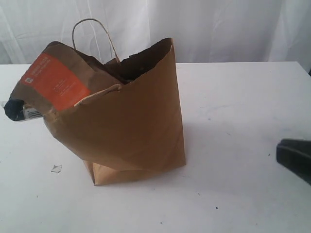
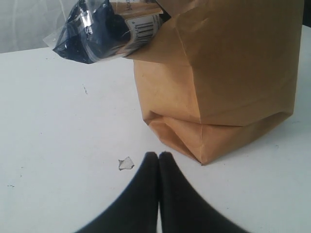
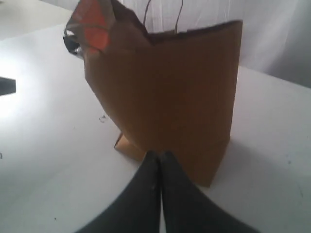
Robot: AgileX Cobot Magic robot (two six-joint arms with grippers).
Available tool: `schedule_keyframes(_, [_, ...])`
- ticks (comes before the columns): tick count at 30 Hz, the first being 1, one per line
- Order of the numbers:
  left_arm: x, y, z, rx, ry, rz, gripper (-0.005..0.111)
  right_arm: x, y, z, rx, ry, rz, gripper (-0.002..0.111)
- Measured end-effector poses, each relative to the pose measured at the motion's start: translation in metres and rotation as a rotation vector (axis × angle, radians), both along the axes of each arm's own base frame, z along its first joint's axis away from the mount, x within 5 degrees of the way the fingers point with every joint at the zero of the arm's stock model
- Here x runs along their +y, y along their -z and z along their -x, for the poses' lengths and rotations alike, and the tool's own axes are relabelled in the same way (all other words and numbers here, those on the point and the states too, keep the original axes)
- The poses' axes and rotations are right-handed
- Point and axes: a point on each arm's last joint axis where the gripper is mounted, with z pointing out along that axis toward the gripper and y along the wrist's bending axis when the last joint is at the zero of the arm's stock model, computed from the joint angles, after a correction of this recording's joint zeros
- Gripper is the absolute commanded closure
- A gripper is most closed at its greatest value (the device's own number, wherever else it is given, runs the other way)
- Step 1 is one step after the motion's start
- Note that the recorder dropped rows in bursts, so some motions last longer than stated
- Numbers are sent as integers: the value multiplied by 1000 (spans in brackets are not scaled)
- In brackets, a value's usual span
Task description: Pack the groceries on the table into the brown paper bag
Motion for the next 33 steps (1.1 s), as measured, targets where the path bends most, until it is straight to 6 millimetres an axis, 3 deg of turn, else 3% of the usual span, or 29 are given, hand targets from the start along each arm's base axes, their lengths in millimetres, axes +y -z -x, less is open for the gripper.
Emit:
schedule_keyframes(8, [0, 0, 0, 0, 0, 0, 107, -16, 48, 0, -114, 88, 184, 108])
schedule_keyframes(12, [0, 0, 0, 0, 0, 0, 107, -18, 64, -1, -190, 103, 186, 108])
schedule_keyframes(19, [0, 0, 0, 0, 0, 0, 107, -23, 117, 1, -203, 148, 189, 108])
schedule_keyframes(33, [0, 0, 0, 0, 0, 0, 107, -32, 122, 4, -179, 248, 209, 108])
